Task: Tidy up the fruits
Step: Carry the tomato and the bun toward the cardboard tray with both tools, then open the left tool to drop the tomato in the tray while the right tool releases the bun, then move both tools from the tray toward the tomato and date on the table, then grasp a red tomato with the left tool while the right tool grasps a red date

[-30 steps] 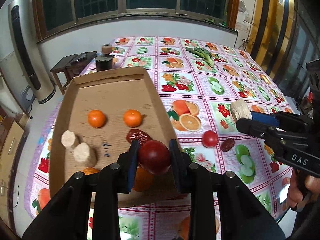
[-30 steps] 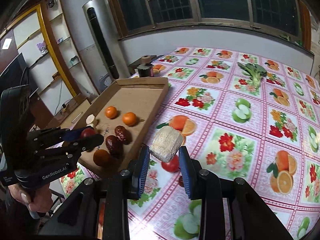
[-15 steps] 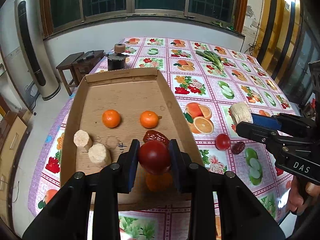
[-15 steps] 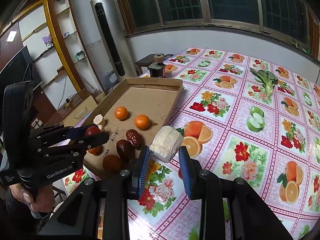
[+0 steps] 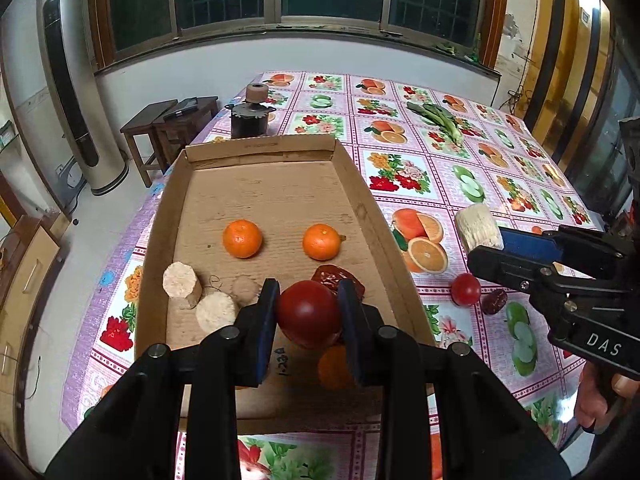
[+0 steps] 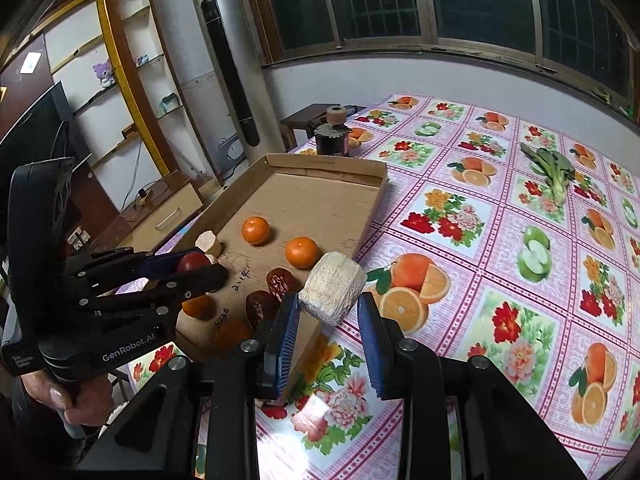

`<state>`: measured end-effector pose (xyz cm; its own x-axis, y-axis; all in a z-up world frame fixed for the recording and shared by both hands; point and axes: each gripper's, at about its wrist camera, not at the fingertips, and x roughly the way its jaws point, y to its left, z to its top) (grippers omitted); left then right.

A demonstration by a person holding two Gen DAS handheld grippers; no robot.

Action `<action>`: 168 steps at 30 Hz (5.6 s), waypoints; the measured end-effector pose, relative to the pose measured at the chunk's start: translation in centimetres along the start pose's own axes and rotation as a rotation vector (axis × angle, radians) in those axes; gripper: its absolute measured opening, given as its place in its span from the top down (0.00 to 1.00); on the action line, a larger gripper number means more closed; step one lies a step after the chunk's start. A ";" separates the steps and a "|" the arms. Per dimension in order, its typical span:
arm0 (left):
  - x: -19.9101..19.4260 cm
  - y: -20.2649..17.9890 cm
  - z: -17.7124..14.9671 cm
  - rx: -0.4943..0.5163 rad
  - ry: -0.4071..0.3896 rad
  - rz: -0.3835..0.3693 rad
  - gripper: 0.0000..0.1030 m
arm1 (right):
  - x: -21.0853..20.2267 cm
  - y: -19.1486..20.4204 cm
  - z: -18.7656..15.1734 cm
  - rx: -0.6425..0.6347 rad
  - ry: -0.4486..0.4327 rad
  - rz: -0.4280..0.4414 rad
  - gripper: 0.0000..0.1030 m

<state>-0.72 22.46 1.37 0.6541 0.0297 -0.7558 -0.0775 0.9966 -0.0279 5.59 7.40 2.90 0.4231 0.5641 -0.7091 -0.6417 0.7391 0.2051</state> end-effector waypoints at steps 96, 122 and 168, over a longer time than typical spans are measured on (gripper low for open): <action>2.5 0.6 4.1 -0.128 0.054 -0.027 0.50 | 0.5 -4.1 0.1 0.080 0.040 -0.056 0.50; 2.6 -9.0 2.5 0.002 0.122 -0.172 0.50 | -0.9 -7.0 -7.1 0.087 0.135 -0.125 0.50; 3.4 -13.1 -0.2 0.151 0.121 -0.084 0.74 | -4.6 -8.9 -8.2 0.144 0.077 -0.166 0.68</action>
<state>2.38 9.53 -1.00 0.5577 -0.0540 -0.8283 0.0933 0.9956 -0.0021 4.09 -4.77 -1.18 0.4611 0.4049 -0.7896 -0.4671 0.8673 0.1720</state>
